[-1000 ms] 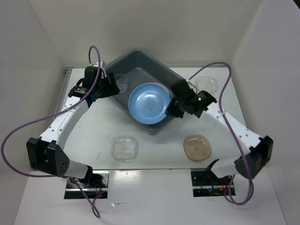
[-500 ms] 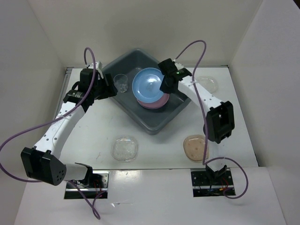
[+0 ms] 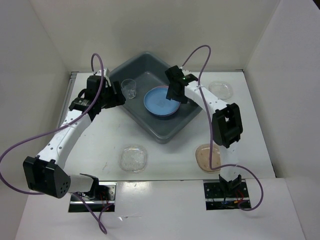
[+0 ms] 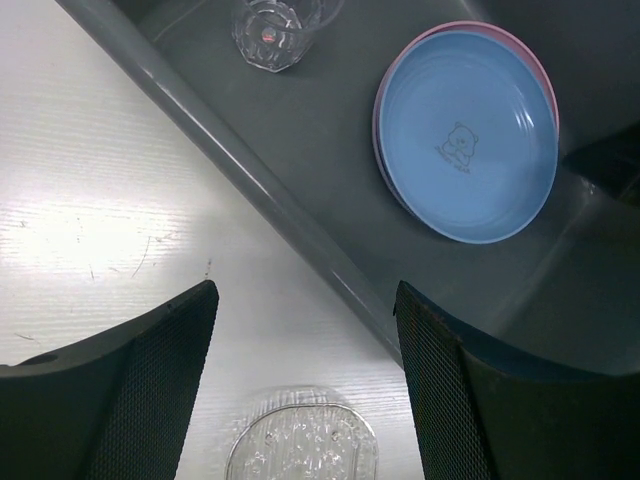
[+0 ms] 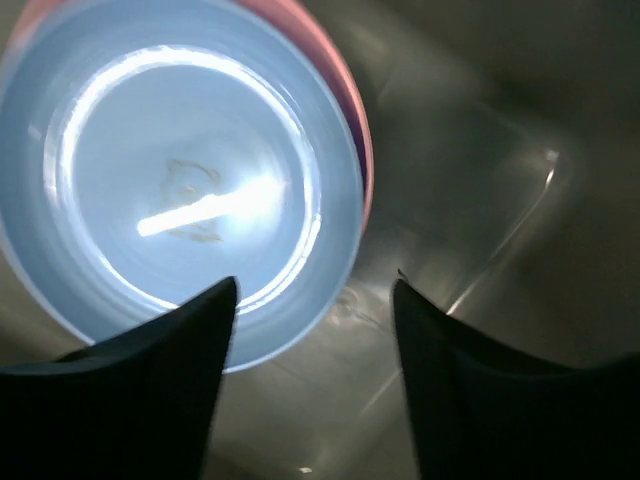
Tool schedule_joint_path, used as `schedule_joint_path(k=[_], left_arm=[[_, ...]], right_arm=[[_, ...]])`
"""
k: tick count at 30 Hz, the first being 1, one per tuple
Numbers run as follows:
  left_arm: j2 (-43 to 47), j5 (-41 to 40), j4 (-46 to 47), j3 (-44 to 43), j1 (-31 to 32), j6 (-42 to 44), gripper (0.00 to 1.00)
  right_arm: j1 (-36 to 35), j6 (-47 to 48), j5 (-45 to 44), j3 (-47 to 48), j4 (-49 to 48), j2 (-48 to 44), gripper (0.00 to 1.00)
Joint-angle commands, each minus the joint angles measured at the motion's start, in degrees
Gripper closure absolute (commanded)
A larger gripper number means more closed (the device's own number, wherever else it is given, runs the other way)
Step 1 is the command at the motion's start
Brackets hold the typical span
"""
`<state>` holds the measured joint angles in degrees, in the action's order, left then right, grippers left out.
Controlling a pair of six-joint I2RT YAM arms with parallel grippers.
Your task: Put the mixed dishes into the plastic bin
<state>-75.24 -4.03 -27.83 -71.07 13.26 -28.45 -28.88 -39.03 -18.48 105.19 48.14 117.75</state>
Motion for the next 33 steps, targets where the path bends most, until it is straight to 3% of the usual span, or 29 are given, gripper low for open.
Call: schedule_joint_path(k=[1,4,11,15,19,33], left_arm=[[1.2,-0.3,2.4,0.3,-0.2,1.0,0.21],[1.2,-0.3,2.4,0.3,-0.2,1.0,0.21],[1.2,0.3,2.4,0.9,-0.2,0.5,0.21],[1.2,1.4,3.0,1.5,-0.2,0.5,0.21],[1.2,1.9,3.5,2.5,-0.2,0.5,0.21],[-0.4,4.1,3.5,4.6,-0.2,0.5,0.21]], right_arm=[[0.2,3.2,-6.4,8.4,0.8,0.8,0.29],[1.6,4.5,-8.6,11.5,2.2,-2.5,0.27],[19.8,1.4,-3.5,-0.3,-3.3,-13.9,0.3],[31.6,1.4,-3.5,-7.0,-4.6,-14.5,0.31],[38.9,-1.1,-0.7,-12.0,-7.5,-12.2,0.34],[41.5,-10.4,6.2,-11.5,-17.0,-0.5,0.35]])
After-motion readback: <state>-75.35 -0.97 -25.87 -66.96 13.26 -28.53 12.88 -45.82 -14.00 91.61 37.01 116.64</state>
